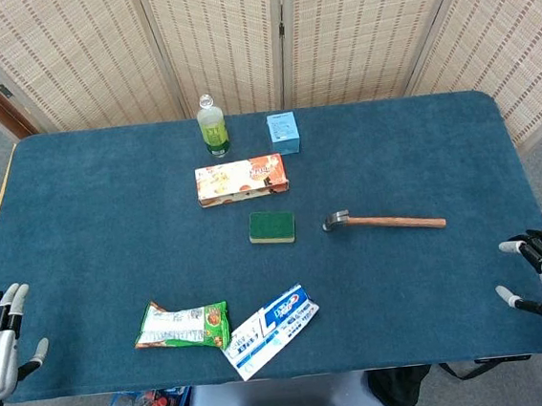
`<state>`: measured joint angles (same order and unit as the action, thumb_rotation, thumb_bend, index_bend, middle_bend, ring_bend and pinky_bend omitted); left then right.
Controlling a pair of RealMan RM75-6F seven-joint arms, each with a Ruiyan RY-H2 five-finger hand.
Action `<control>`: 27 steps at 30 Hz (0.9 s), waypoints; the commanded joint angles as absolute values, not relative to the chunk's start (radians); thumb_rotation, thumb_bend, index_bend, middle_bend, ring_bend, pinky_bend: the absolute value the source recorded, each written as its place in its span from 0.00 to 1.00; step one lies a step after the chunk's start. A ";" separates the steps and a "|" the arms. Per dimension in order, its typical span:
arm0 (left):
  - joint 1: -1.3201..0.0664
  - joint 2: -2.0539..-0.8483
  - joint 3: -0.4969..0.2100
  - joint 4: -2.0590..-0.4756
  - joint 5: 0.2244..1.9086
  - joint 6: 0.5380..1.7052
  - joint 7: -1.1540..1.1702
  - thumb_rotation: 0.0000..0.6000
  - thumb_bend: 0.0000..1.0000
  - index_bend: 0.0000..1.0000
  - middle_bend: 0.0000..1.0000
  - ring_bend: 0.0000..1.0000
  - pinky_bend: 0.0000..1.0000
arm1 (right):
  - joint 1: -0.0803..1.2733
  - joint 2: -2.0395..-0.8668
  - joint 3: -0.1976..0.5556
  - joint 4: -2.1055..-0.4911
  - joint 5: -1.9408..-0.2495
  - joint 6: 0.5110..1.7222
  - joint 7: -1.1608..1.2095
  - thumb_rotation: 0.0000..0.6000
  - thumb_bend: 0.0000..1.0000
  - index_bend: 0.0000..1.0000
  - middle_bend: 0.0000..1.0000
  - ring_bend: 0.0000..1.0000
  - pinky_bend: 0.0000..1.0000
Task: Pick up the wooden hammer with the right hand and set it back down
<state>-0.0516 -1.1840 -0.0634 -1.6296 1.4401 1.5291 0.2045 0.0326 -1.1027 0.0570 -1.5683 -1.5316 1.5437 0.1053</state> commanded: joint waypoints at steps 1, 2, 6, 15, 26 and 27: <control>-0.052 -1.185 -0.063 -1.629 1.439 1.528 0.208 1.00 0.29 0.01 0.04 0.05 0.00 | 0.033 -1.104 0.056 -1.568 -1.529 1.540 0.101 1.00 0.13 0.32 0.29 0.17 0.15; -0.052 -1.185 -0.063 -1.628 1.437 1.527 0.209 1.00 0.29 0.01 0.04 0.05 0.00 | 0.033 -1.104 0.057 -1.568 -1.527 1.537 0.099 1.00 0.13 0.32 0.29 0.17 0.15; -0.051 -1.185 -0.062 -1.624 1.437 1.527 0.204 1.00 0.29 0.01 0.04 0.05 0.00 | 0.039 -1.100 0.057 -1.575 -1.526 1.526 0.089 1.00 0.13 0.32 0.29 0.17 0.15; -0.050 -1.184 -0.057 -1.618 1.442 1.525 0.202 1.00 0.30 0.01 0.04 0.05 0.00 | 0.126 -1.058 0.084 -1.639 -1.511 1.402 0.012 1.00 0.19 0.31 0.29 0.17 0.15; -0.032 -1.180 -0.044 -1.612 1.453 1.542 0.181 1.00 0.30 0.01 0.04 0.05 0.00 | 0.370 -1.088 0.168 -1.681 -1.378 1.067 -0.118 1.00 0.19 0.29 0.26 0.16 0.15; -0.030 -1.180 -0.043 -1.611 1.452 1.544 0.179 1.00 0.30 0.01 0.04 0.05 0.00 | 0.389 -1.097 0.173 -1.677 -1.356 1.039 -0.136 1.00 0.19 0.29 0.23 0.14 0.15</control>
<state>-0.0304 -1.1804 -0.0439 -1.6112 1.4524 1.5440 0.1793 0.3236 -1.0725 0.1457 -1.6758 -1.4141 1.1164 -0.0846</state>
